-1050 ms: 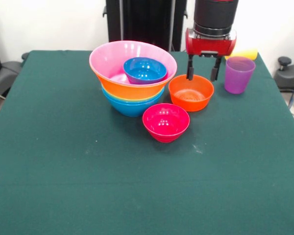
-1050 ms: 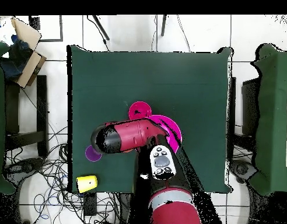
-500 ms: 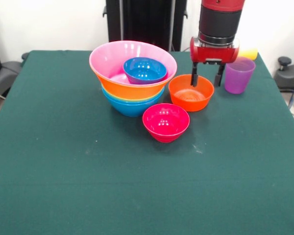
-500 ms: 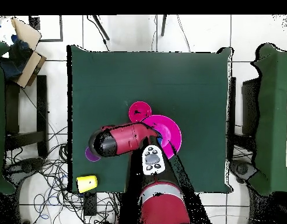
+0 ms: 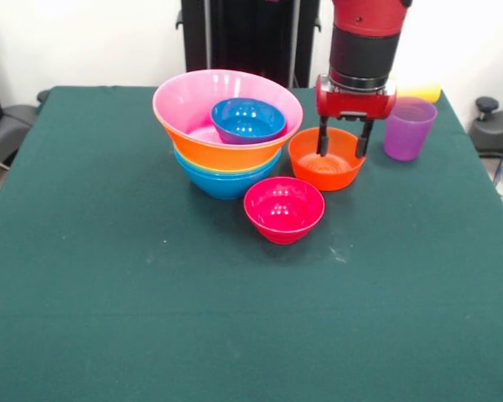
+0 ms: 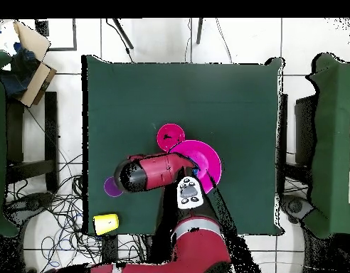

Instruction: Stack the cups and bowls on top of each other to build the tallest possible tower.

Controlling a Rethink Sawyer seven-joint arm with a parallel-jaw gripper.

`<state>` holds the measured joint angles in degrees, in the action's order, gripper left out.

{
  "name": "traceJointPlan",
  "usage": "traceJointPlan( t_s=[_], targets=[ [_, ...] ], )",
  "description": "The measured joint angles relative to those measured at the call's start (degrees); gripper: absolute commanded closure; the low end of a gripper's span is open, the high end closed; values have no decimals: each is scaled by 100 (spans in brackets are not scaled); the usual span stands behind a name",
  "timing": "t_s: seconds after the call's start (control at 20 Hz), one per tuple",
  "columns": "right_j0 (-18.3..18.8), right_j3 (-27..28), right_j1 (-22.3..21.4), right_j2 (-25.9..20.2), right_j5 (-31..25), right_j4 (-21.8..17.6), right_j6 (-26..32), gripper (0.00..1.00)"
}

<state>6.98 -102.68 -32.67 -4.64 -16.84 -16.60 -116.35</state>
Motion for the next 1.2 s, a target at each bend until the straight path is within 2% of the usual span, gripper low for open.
traceJointPlan(
  t_s=[0.45,1.2],
  targets=[
    [-65,3,152,140,107,53,0,0],
    [-408,2,148,266,109,305,0,0]
  ],
)
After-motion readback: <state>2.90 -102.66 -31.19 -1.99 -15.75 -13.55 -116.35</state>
